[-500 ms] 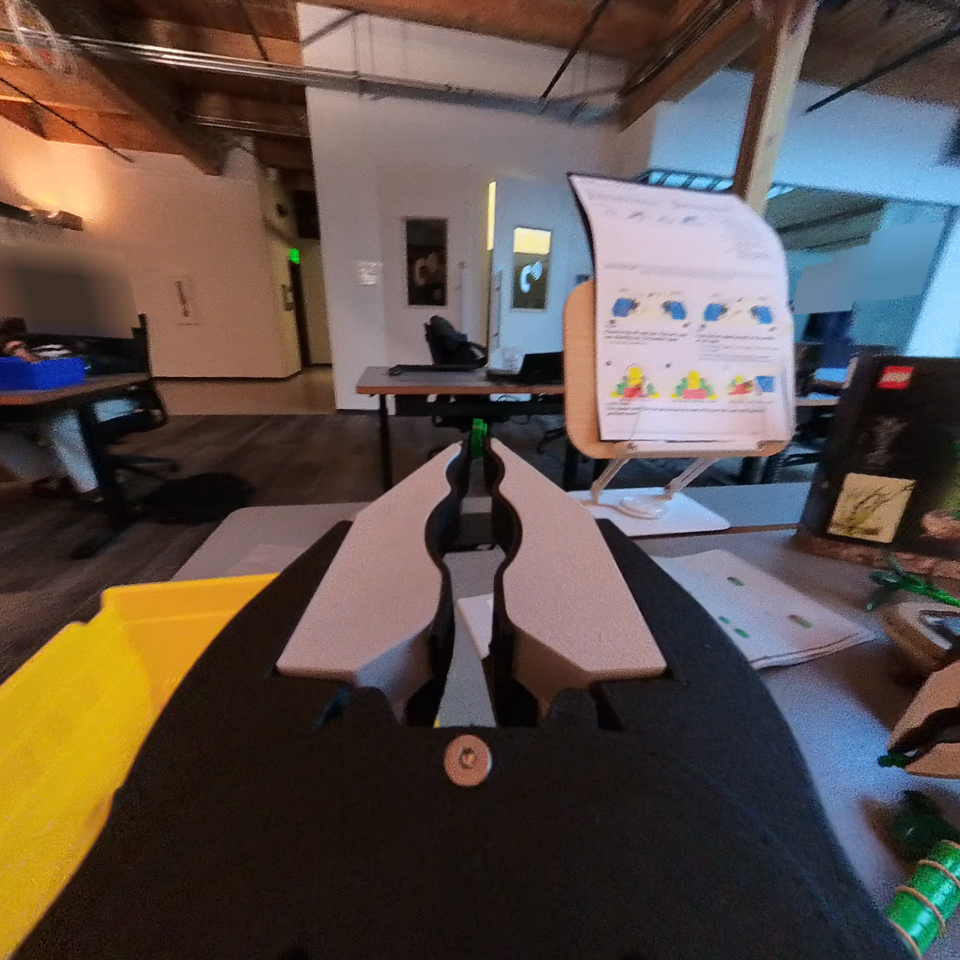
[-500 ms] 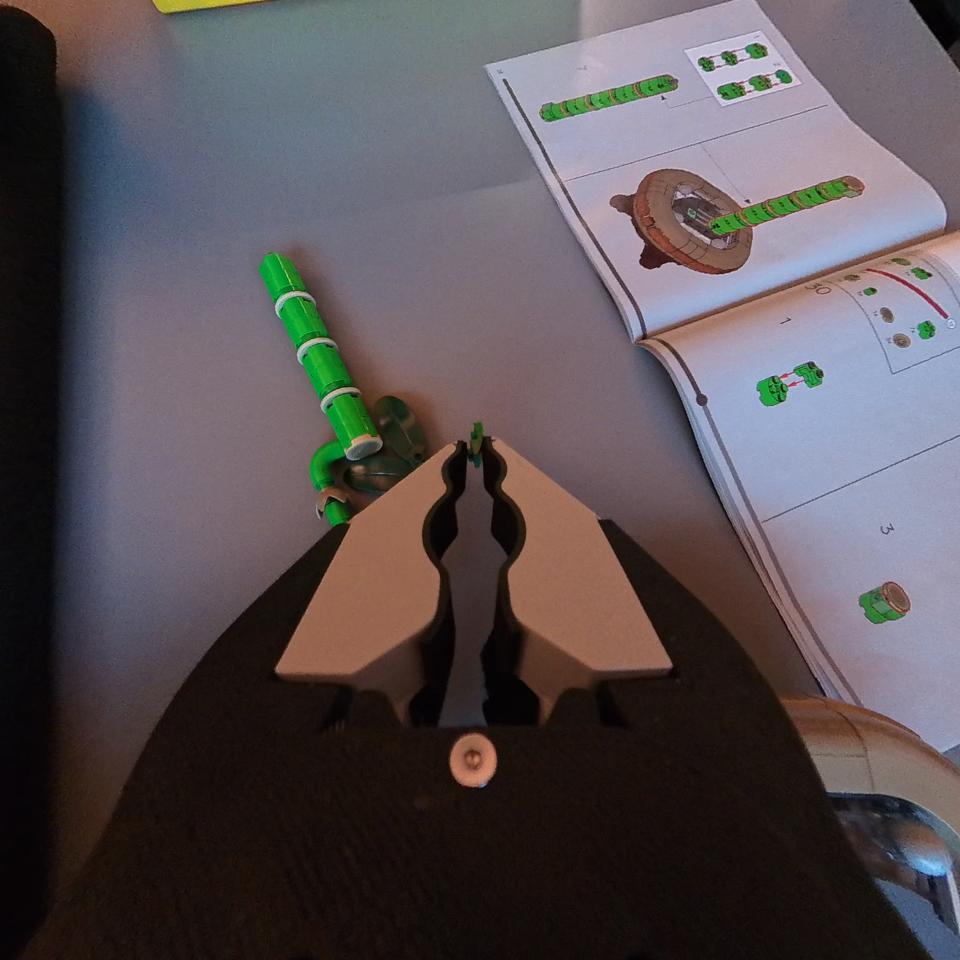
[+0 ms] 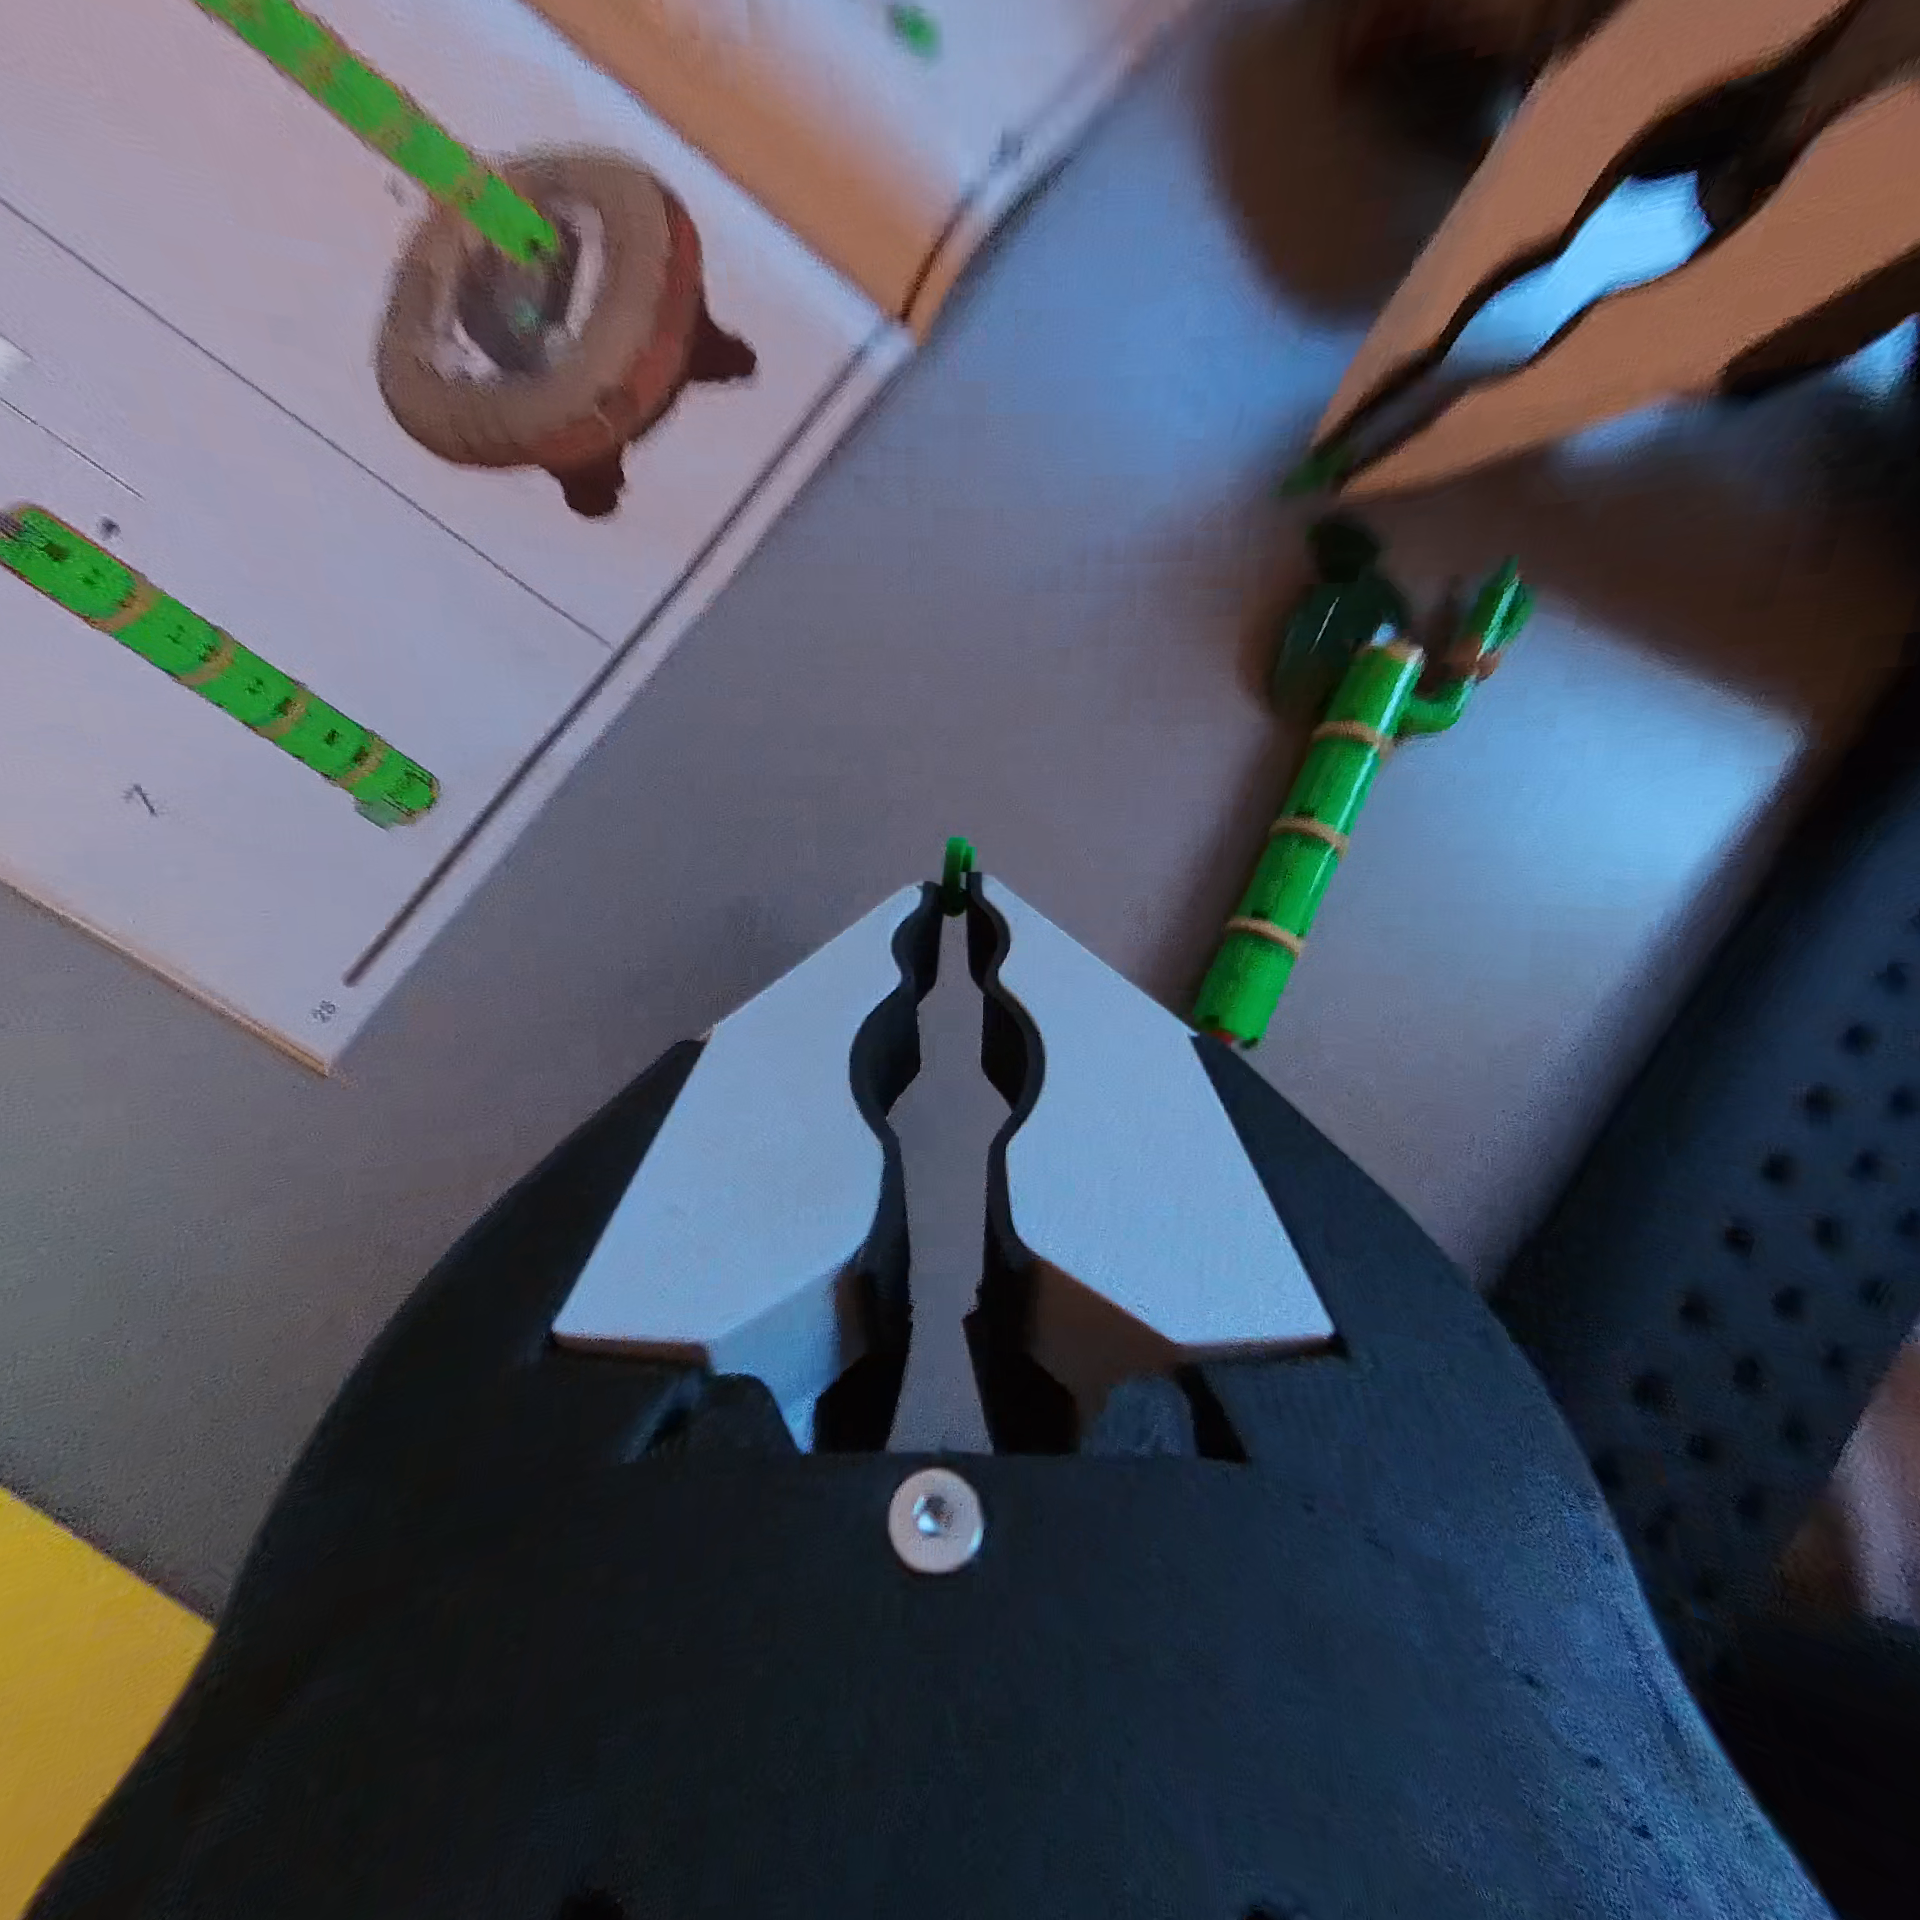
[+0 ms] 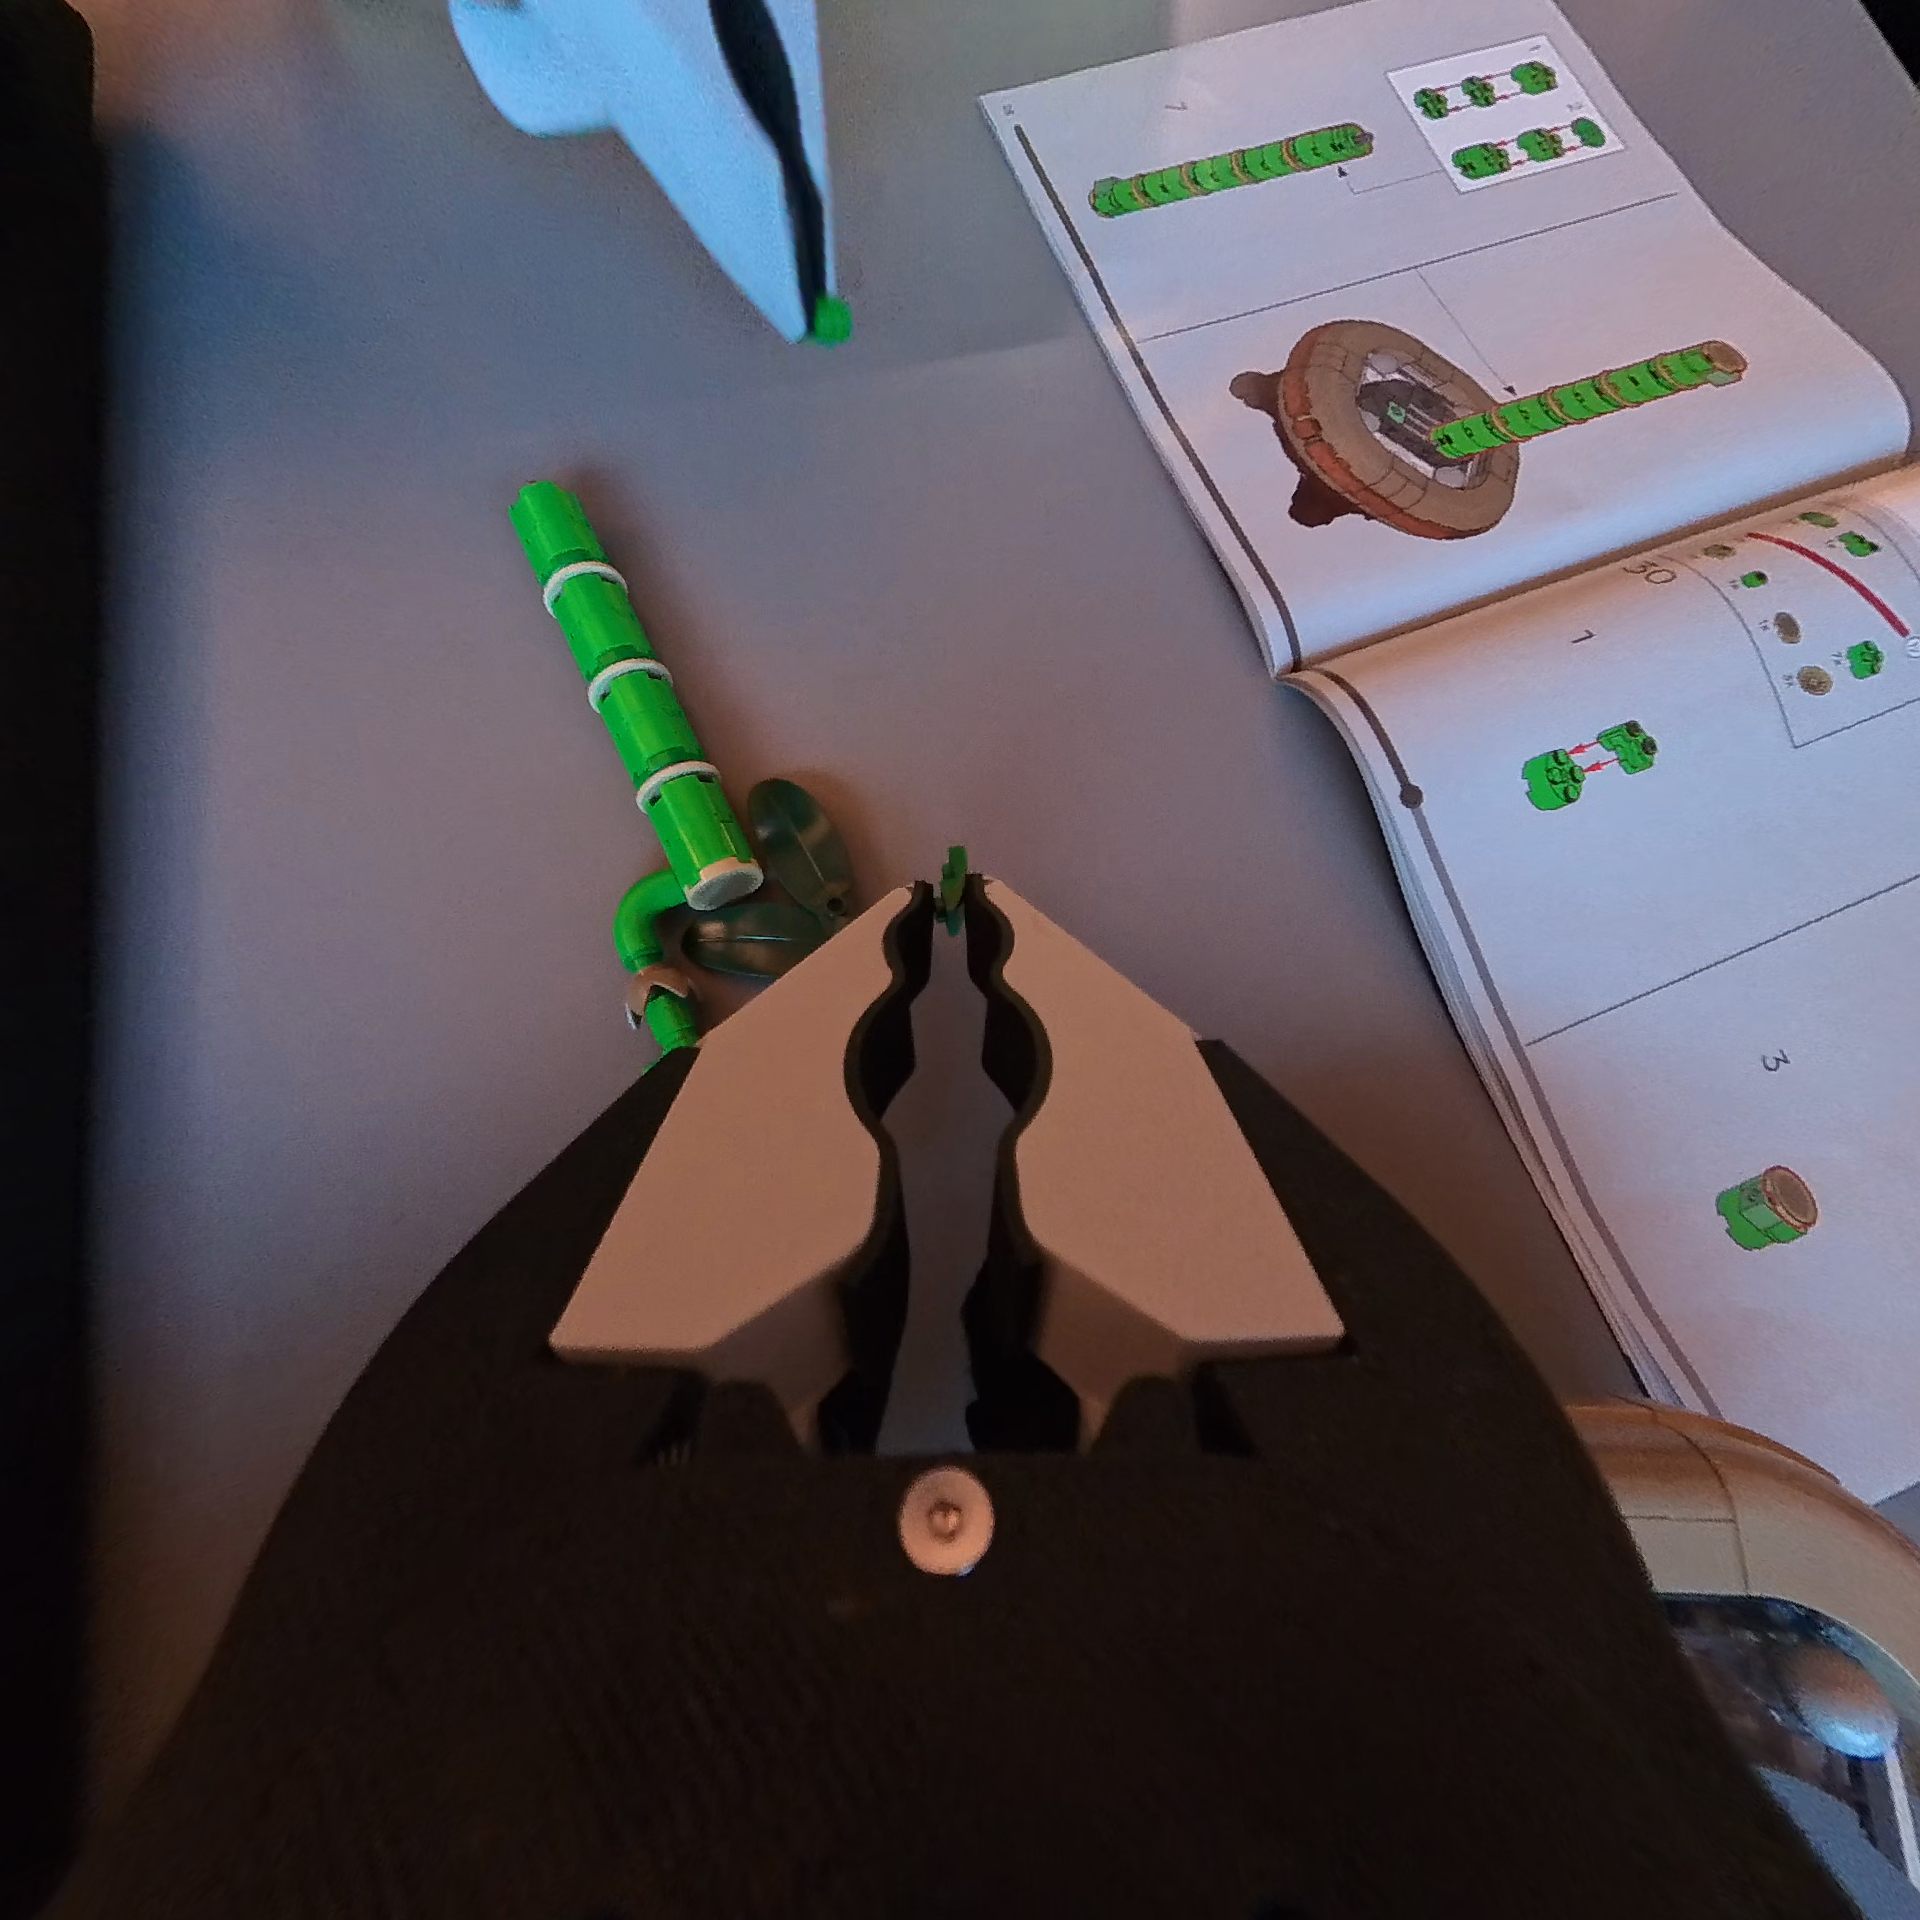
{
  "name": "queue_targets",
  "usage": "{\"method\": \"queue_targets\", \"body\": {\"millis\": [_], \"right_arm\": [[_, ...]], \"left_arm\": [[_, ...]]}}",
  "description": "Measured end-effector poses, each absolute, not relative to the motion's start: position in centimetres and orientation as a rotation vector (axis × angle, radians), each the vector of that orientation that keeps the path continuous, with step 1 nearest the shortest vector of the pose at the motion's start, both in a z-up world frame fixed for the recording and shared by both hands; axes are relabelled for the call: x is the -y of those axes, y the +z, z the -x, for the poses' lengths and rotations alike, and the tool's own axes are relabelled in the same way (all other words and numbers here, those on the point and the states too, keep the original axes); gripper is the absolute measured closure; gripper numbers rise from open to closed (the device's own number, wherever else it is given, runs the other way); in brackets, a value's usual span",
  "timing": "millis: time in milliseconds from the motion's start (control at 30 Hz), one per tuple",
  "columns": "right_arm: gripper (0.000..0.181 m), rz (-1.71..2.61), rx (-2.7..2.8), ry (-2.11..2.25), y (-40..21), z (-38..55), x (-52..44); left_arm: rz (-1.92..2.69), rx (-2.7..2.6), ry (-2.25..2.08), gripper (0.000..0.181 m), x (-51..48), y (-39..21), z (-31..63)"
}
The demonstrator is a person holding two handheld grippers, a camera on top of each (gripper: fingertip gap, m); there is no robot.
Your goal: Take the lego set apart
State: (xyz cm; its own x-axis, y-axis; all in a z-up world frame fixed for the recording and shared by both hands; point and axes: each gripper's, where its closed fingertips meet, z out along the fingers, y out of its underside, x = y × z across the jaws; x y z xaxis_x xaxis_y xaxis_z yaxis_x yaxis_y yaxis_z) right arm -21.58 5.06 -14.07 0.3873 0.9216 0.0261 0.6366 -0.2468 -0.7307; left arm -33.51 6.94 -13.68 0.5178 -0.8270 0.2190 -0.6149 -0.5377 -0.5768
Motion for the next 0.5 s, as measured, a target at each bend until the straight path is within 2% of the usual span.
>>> {"method": "queue_targets", "body": {"millis": [500], "right_arm": [[0.176, 1.987, 1.346, 0.542, -14.2, 21.6, -4.9]], "left_arm": [[2.245, -1.425, -0.210, 0.177, -7.8, -16.0, 34.5]]}}
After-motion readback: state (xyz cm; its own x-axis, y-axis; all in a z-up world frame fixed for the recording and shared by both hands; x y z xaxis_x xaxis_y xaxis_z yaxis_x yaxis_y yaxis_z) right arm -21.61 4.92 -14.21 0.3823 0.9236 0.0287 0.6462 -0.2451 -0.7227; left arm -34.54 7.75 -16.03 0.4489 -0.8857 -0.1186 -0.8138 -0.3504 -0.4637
